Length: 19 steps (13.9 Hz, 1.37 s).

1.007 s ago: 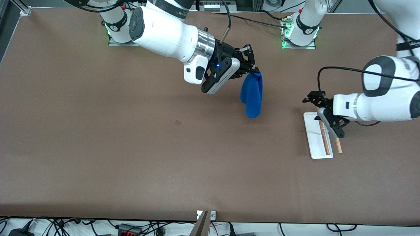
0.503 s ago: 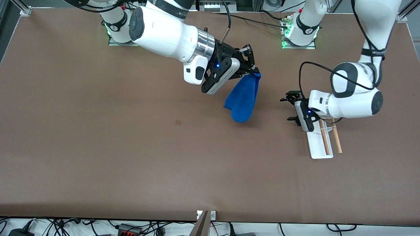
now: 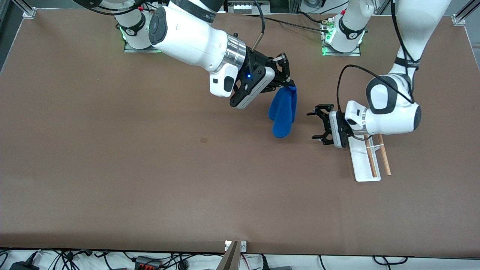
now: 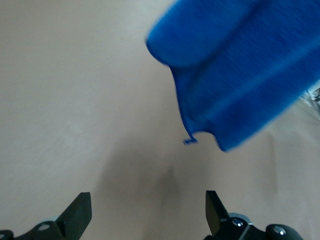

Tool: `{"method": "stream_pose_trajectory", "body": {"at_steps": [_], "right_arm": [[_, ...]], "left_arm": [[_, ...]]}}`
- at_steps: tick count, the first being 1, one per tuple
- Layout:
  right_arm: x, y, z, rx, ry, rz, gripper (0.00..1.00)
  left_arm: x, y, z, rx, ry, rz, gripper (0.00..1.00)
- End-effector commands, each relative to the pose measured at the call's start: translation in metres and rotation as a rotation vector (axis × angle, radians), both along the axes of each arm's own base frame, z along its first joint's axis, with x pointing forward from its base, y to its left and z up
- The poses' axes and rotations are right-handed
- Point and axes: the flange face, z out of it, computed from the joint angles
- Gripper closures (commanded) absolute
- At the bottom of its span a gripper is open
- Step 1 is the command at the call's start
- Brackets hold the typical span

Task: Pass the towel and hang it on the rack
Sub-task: 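Hold the towel up with the right gripper while the left gripper approaches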

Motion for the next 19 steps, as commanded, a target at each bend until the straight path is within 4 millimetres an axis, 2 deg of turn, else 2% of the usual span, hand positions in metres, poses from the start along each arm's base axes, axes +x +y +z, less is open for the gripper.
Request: {"method": "stream_pose_trajectory", "body": {"at_steps": [1, 5, 7, 10, 11, 13, 16, 19], "right_arm": [[-0.002, 0.003, 0.001, 0.0, -0.014, 0.003, 1.0], [-0.002, 0.003, 0.001, 0.0, -0.013, 0.002, 1.0], [-0.002, 0.002, 0.001, -0.001, -0.015, 0.003, 1.0], [-0.003, 0.004, 0.001, 0.0, -0.014, 0.005, 1.0], [-0.005, 0.005, 0.001, 0.0, -0.014, 0.008, 1.0], [-0.009, 0.01, 0.001, -0.002, -0.017, 0.017, 1.0], [-0.009, 0.01, 0.001, -0.002, -0.017, 0.017, 1.0], [-0.009, 0.01, 0.001, -0.002, -0.017, 0.017, 1.0]], "left_arm": [[-0.004, -0.015, -0.022, -0.09, -0.023, -0.03, 0.0], [-0.01, -0.043, -0.021, -0.142, -0.051, -0.066, 0.0], [-0.017, -0.073, -0.017, -0.182, -0.051, -0.062, 0.0], [-0.023, -0.095, -0.016, -0.19, -0.058, -0.057, 0.0], [-0.025, -0.1, -0.015, -0.191, -0.059, -0.066, 0.07], [-0.024, -0.103, -0.014, -0.195, -0.061, -0.064, 0.15], [-0.024, -0.104, -0.013, -0.2, -0.066, -0.065, 0.41], [-0.023, -0.106, -0.011, -0.203, -0.07, -0.07, 0.62]]}}
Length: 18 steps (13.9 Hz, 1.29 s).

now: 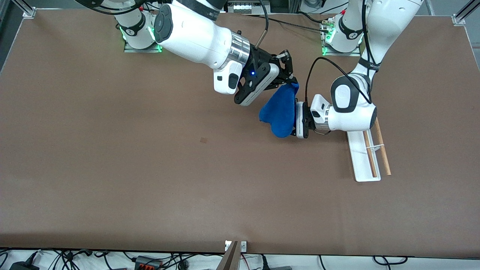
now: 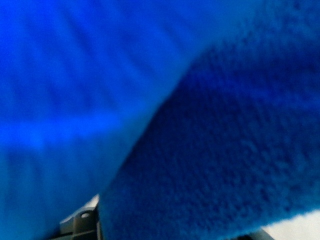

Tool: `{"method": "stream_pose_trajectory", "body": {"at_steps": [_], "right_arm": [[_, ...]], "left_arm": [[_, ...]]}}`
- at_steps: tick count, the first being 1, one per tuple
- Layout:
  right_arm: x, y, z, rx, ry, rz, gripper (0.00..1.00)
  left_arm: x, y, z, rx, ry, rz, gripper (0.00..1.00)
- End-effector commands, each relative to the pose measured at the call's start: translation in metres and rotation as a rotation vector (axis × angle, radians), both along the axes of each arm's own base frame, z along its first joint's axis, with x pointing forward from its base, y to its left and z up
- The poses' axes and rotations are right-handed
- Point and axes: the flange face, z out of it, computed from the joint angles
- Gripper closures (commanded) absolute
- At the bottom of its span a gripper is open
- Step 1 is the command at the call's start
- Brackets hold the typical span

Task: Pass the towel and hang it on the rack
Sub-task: 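Grasp the hanging towel with the left gripper below the right gripper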

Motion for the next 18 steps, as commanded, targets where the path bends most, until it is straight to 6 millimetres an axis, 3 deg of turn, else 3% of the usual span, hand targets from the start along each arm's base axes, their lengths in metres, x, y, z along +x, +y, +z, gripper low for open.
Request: {"method": "stream_pose_trajectory", "body": {"at_steps": [1, 2, 4, 5, 12, 15, 16, 17, 18], "right_arm": [[-0.001, 0.001, 0.001, 0.0, -0.016, 0.001, 1.0], [-0.001, 0.001, 0.001, -0.001, -0.017, 0.001, 1.0], [-0.001, 0.001, 0.001, -0.001, -0.017, 0.001, 1.0], [-0.001, 0.001, 0.001, -0.001, -0.017, 0.001, 1.0], [-0.001, 0.001, 0.0, -0.003, -0.017, 0.0, 1.0], [0.0, 0.001, 0.001, -0.002, -0.019, 0.001, 1.0], [0.0, 0.001, 0.0, -0.005, -0.02, 0.002, 0.82], [0.0, 0.0, 0.001, -0.02, -0.036, -0.003, 0.1], [0.0, 0.0, 0.001, -0.045, -0.072, 0.0, 0.0]], "left_arm": [[0.001, -0.002, 0.007, -0.023, -0.028, 0.005, 0.65], [0.001, -0.001, 0.007, -0.023, -0.026, 0.008, 0.66], [0.001, 0.0, 0.006, -0.025, -0.021, 0.007, 0.91], [0.001, 0.0, 0.006, -0.026, -0.017, 0.007, 0.99], [0.001, 0.0, 0.005, -0.023, -0.005, 0.017, 0.99], [0.007, 0.007, 0.017, -0.003, 0.014, 0.053, 0.99], [0.009, 0.011, 0.022, 0.005, 0.019, 0.067, 0.99], [0.012, 0.018, 0.026, 0.014, 0.026, 0.088, 0.99], [0.014, 0.025, 0.028, 0.035, 0.033, 0.094, 0.99]]}}
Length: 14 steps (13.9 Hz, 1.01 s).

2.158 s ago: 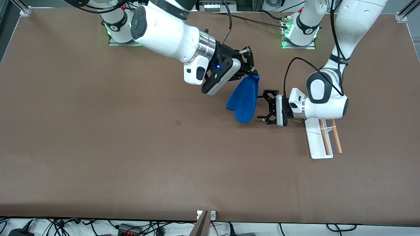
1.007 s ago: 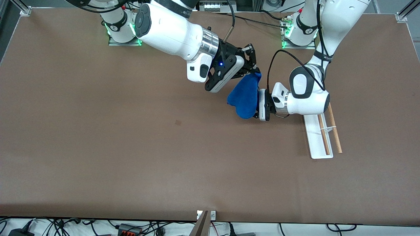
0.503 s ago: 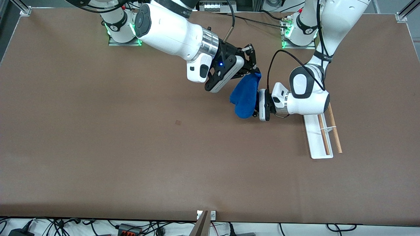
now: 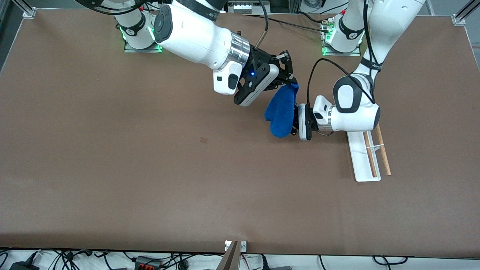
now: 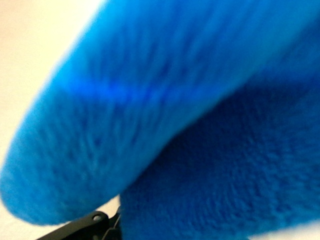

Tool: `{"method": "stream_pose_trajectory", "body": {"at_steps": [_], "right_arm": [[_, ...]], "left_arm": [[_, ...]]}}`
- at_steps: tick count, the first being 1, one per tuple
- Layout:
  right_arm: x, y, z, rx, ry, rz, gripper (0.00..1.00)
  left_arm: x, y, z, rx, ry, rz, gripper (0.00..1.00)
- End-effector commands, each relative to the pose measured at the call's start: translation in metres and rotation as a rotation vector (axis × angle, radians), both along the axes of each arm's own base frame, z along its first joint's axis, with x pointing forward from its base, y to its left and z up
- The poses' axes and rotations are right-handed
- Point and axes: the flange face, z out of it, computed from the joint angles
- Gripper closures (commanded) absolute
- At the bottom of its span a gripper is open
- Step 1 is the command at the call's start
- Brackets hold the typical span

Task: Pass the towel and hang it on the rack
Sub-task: 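Grasp the hanging towel with the left gripper below the right gripper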

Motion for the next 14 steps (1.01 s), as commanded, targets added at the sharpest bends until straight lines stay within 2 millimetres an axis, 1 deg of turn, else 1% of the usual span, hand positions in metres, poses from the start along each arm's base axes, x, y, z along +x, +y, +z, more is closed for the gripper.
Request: {"method": "stream_pose_trajectory", "body": {"at_steps": [1, 3, 4, 5, 6, 7, 8, 9, 10, 11, 12, 14], "right_arm": [[-0.001, 0.001, 0.002, -0.031, -0.054, 0.001, 0.0], [0.0, -0.002, 0.004, -0.038, -0.053, -0.014, 0.0], [0.004, -0.005, 0.002, -0.057, -0.063, -0.024, 0.0], [0.013, -0.013, -0.002, -0.078, -0.07, -0.04, 0.0], [0.026, -0.027, -0.016, -0.12, -0.067, -0.059, 0.0], [0.033, -0.042, -0.019, -0.155, -0.056, -0.066, 0.0], [0.043, -0.06, -0.027, -0.208, -0.038, -0.068, 0.0], [0.051, -0.077, -0.03, -0.272, -0.036, -0.067, 0.0], [0.061, -0.099, -0.039, -0.354, -0.025, -0.063, 0.0], [0.073, -0.124, -0.048, -0.434, -0.012, -0.066, 0.0], [0.082, -0.147, -0.055, -0.501, 0.01, -0.071, 0.0], [0.101, -0.199, -0.075, -0.608, 0.077, -0.095, 0.0]], "left_arm": [[0.006, 0.018, 0.021, 0.035, 0.01, 0.041, 0.99], [0.007, 0.022, 0.029, 0.055, 0.02, 0.044, 0.99], [0.008, 0.028, 0.032, 0.069, 0.023, 0.045, 0.99], [0.01, 0.034, 0.034, 0.092, 0.03, 0.044, 0.99], [0.01, 0.039, 0.038, 0.113, 0.042, 0.046, 0.99], [0.011, 0.043, 0.043, 0.13, 0.04, 0.048, 0.99], [0.011, 0.044, 0.047, 0.132, 0.037, 0.051, 0.99], [0.013, 0.052, 0.049, 0.137, 0.045, 0.07, 0.99], [0.014, 0.057, 0.051, 0.139, 0.06, 0.078, 0.99], [0.018, 0.069, 0.052, 0.163, 0.057, 0.081, 0.99], [0.023, 0.078, 0.059, 0.19, 0.059, 0.078, 0.99], [0.026, 0.1, 0.085, 0.26, 0.107, 0.121, 0.99]]}}
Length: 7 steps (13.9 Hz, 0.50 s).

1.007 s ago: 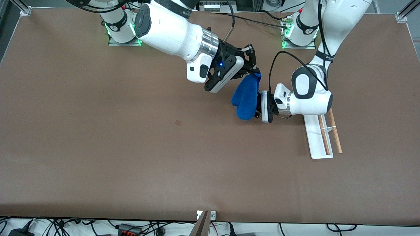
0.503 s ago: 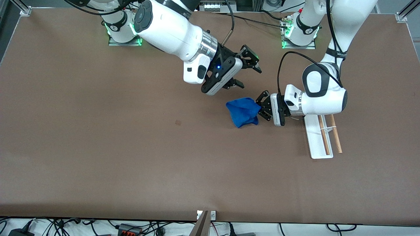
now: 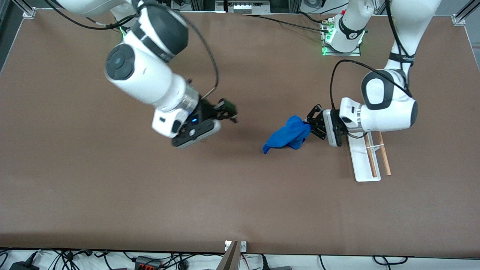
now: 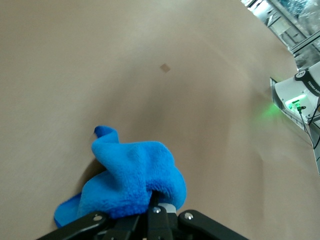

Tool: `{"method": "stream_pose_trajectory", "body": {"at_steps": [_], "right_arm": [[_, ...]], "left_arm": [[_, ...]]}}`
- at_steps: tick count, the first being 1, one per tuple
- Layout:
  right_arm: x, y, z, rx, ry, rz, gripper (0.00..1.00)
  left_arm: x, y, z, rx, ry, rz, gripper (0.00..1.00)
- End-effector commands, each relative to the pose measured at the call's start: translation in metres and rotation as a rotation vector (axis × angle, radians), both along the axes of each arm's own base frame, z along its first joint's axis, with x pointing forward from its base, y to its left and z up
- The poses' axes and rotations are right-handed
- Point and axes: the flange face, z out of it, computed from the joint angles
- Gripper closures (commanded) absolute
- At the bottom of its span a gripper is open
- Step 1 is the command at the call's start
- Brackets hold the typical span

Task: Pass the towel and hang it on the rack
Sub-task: 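Release the towel from the right gripper and withdraw it while the left gripper carries it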

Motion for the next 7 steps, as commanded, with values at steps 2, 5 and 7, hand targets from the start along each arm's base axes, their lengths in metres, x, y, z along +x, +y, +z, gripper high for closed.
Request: {"method": "stream_pose_trajectory", "body": {"at_steps": [2, 5, 7], "right_arm": [[0.013, -0.076, -0.026, -0.222, 0.085, -0.056, 0.0], [0.025, -0.132, -0.029, -0.336, 0.117, -0.11, 0.0], [0.026, -0.158, -0.014, -0.352, 0.123, -0.148, 0.0]], "left_arm": [[0.004, 0.03, 0.056, 0.133, 0.079, 0.09, 0.99], [0.007, 0.047, 0.075, 0.208, 0.169, 0.182, 0.99], [0.008, 0.068, 0.087, 0.256, 0.282, 0.278, 0.99]]}}
